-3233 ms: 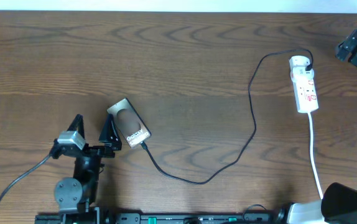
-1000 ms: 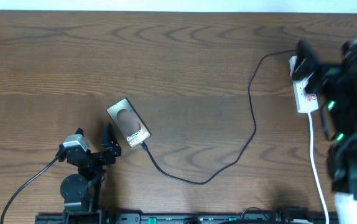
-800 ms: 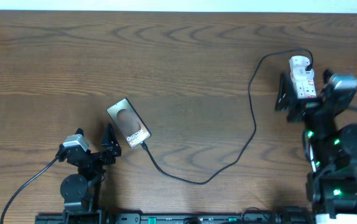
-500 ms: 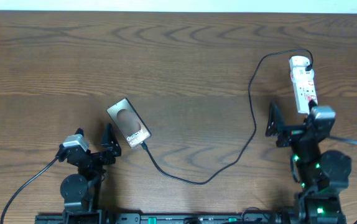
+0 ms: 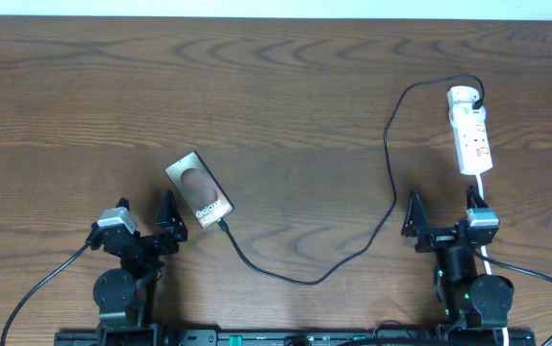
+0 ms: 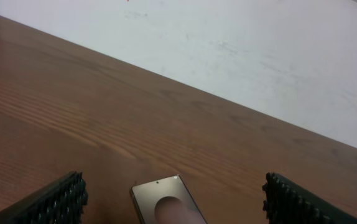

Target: Plug charger to phone and switch on socket

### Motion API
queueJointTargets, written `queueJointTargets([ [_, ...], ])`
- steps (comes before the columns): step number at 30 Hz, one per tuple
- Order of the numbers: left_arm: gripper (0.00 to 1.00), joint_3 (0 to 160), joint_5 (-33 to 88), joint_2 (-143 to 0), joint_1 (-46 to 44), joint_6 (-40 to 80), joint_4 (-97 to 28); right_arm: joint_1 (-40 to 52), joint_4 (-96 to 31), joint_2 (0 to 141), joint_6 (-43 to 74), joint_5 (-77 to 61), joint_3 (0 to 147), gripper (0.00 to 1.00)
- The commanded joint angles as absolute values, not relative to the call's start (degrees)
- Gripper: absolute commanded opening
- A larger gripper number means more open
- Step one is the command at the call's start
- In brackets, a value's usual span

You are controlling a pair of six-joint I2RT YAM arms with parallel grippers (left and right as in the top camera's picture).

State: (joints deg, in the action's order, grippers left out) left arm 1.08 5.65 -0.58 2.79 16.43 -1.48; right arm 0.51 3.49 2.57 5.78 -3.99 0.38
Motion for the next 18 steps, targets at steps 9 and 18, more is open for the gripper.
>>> queueJointTargets([
  [9, 0.89, 0.23, 6.81, -0.27, 2.81, 15.68, -3.62, 1.23, -4.19, 0.30, 5.34, -3.18, 0.32, 0.99],
  [18, 0.89, 0.23, 6.81, -0.27, 2.81, 15.68, -3.62, 1.21, -4.12, 0.32, 5.50, -3.14, 0.32, 0.99],
])
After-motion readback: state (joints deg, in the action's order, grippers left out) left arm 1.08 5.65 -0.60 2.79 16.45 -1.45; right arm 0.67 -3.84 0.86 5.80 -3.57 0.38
